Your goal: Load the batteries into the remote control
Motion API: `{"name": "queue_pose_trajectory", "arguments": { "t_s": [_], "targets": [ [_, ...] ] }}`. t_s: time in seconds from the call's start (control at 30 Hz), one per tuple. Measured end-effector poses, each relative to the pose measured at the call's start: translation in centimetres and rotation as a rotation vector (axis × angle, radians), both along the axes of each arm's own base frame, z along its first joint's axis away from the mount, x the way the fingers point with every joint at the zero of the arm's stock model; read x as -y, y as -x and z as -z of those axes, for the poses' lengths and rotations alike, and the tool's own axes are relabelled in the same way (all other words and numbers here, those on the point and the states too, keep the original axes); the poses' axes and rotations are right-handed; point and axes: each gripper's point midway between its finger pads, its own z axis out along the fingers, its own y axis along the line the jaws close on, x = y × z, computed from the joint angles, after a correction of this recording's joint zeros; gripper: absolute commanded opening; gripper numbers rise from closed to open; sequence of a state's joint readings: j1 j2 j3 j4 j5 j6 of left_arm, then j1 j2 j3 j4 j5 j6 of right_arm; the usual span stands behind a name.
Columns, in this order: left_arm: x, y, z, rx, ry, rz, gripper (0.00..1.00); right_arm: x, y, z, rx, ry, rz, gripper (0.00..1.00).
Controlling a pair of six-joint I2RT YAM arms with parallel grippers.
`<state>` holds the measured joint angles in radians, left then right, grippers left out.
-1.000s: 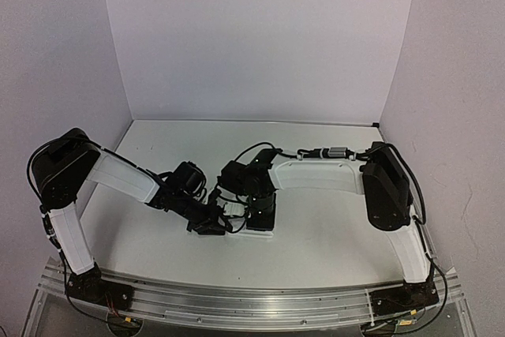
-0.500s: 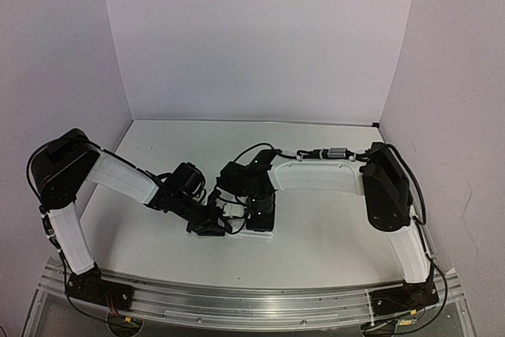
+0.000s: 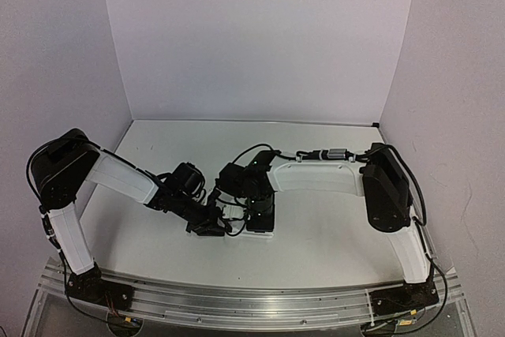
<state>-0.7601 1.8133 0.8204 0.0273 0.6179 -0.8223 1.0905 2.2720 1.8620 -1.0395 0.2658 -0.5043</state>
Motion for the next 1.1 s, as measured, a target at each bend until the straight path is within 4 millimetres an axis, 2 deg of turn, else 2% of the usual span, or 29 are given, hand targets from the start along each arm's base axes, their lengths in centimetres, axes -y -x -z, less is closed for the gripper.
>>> {"name": "queue_pose_trajectory", "arguments": {
  "t_s": [0.3,1.1],
  "targets": [
    [-0.14,-0.04,-0.02,-0.003,0.003,0.004,0.31,0.0,-0.31,-0.41,0.032,0.038,-0.009,0.0],
    [-0.49,-0.03,-0.02,-0.023,0.008,0.007,0.31,-0.35,0.18,-0.62,-0.021,0.064,0.019,0.0]
  ]
}}
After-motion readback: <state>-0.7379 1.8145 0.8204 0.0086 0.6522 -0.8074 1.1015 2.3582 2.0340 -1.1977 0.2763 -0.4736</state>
